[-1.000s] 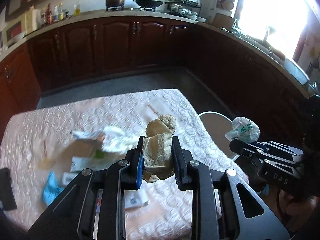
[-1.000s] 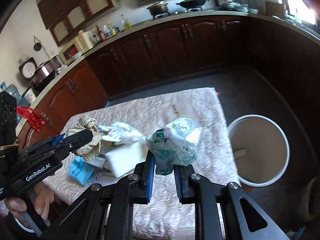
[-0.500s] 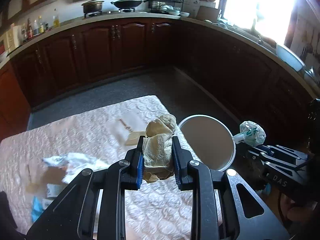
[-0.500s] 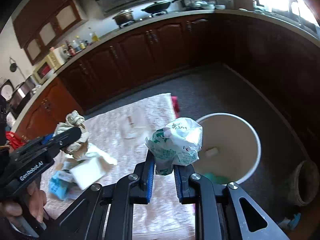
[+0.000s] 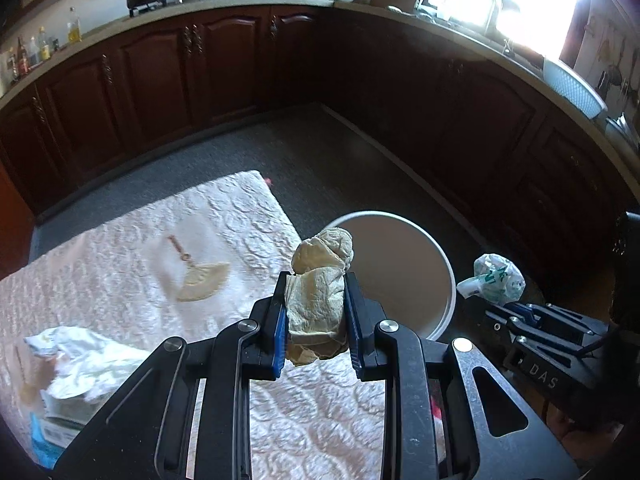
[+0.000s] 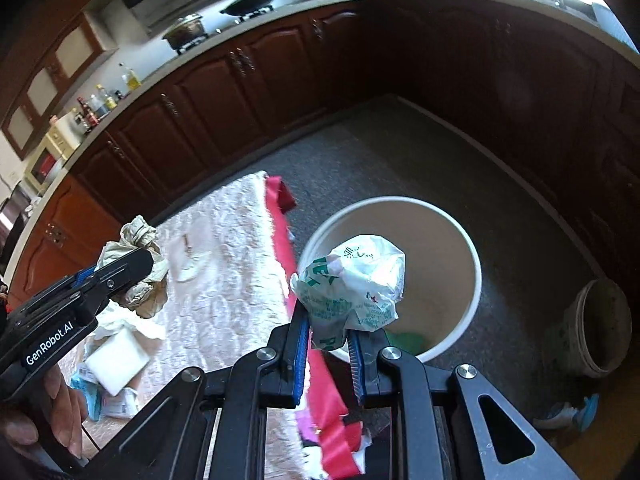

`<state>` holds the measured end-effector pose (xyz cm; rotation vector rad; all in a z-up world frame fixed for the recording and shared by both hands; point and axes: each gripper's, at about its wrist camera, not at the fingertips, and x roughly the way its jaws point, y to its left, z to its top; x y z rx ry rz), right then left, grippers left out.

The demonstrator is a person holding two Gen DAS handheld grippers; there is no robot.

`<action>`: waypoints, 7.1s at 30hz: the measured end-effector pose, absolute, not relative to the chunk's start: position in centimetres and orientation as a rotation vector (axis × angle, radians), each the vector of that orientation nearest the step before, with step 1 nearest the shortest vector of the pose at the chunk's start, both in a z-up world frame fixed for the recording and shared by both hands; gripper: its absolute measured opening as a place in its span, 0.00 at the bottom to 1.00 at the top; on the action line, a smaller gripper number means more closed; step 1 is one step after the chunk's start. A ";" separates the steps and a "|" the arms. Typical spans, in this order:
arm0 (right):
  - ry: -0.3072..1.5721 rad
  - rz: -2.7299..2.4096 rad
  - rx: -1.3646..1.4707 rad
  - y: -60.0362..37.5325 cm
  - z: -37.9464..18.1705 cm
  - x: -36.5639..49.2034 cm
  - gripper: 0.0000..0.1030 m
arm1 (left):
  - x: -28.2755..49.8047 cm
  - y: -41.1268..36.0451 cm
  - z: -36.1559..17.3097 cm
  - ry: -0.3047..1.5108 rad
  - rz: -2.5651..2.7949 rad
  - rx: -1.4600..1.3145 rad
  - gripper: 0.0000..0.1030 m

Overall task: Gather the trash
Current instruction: 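Carry both items over the white bucket and open both tools to drop them, then move both open tools back over the table toward the medicine boxes, then reach the left tool toward the medicine boxes while the right tool grasps the crumpled white tissue, then grasp the white foam block with the left tool while the right tool lifts the tissue, then carry both items over the white bucket and open both tools to drop them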

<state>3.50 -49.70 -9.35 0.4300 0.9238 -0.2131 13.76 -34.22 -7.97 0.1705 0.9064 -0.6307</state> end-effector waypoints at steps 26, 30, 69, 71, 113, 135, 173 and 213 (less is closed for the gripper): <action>0.988 -0.310 0.504 -53.6 -14.3 4.6 0.37 | 17.2 -38.3 -13.2 1.044 -0.682 0.049 0.52; 0.993 -0.307 0.517 -53.6 -14.5 4.5 0.37 | 17.1 -37.5 -12.8 1.040 -0.672 0.042 0.52; 0.897 -0.137 0.350 -42.6 -8.0 4.3 0.43 | 11.7 -24.5 -6.1 0.809 -0.458 0.064 0.52; 0.893 -0.119 0.342 -41.8 -7.6 4.4 0.43 | 11.7 -23.5 -5.9 0.801 -0.445 0.059 0.52; 0.963 0.185 0.144 -25.4 -8.1 6.5 0.58 | 10.0 -3.7 -7.2 0.823 -0.199 -0.083 0.62; 1.040 0.231 0.186 -24.0 -11.7 10.1 0.64 | 15.0 -2.6 -9.6 0.932 -0.185 -0.138 0.62; 1.019 0.382 0.364 -27.4 -12.9 18.9 0.23 | 14.5 -8.9 -10.2 1.016 -0.461 -0.020 0.66; 0.841 -0.105 0.519 -48.5 -9.6 4.7 0.23 | 14.1 -28.4 -7.8 0.965 -0.629 0.159 0.30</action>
